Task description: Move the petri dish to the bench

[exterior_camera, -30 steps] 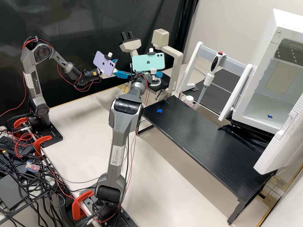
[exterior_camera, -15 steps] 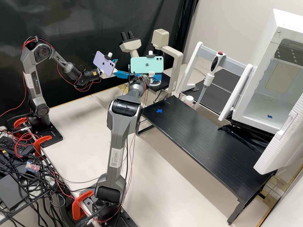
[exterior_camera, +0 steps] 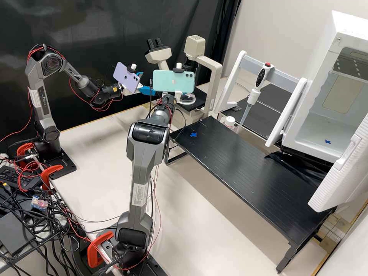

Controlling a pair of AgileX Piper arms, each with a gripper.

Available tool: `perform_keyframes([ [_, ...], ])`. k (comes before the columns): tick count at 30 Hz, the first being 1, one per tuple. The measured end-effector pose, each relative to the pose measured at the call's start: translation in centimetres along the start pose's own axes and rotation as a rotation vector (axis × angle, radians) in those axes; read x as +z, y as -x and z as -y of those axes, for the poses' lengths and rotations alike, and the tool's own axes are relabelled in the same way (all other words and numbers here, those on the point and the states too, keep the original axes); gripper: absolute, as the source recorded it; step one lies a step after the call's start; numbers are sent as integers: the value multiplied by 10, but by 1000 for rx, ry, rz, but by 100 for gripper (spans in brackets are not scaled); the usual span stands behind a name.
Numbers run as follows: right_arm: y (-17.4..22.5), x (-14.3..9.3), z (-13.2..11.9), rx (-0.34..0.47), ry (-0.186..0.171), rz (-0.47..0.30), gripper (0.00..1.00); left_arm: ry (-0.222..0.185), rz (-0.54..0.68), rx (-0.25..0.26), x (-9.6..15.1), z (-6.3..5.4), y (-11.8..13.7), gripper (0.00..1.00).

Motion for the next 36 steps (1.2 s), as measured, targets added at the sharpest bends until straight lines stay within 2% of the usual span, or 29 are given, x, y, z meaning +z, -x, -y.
perform_keyframes([
  [1, 1, 0, 0, 27, 12, 12, 100, 0, 0, 0, 0, 0, 0, 100],
  [3, 2, 0, -2, 82, 61, 34, 100, 0, 0, 0, 0, 0, 0, 100],
  [6, 2, 3, -5, 122, 90, 66, 100, 0, 0, 0, 0, 0, 0, 100],
  [10, -1, 11, 1, 131, 84, 102, 100, 0, 0, 0, 0, 0, 0, 100],
  [14, -5, 19, 14, 98, 98, 118, 100, 0, 0, 0, 0, 0, 0, 100],
  [16, -4, 23, 22, 78, 86, 126, 100, 0, 0, 0, 0, 0, 0, 100],
  [18, -4, 25, 29, 65, 67, 118, 100, 0, 0, 0, 0, 0, 0, 100],
  [21, -4, 22, 35, 42, 64, 91, 100, 0, 0, 0, 0, 0, 0, 100],
  [26, -6, 17, 47, 30, 91, 44, 100, 0, 0, 0, 0, 0, 0, 100],
  [36, -11, 23, 57, 19, 92, 51, 100, 0, 0, 0, 0, 0, 0, 100],
])
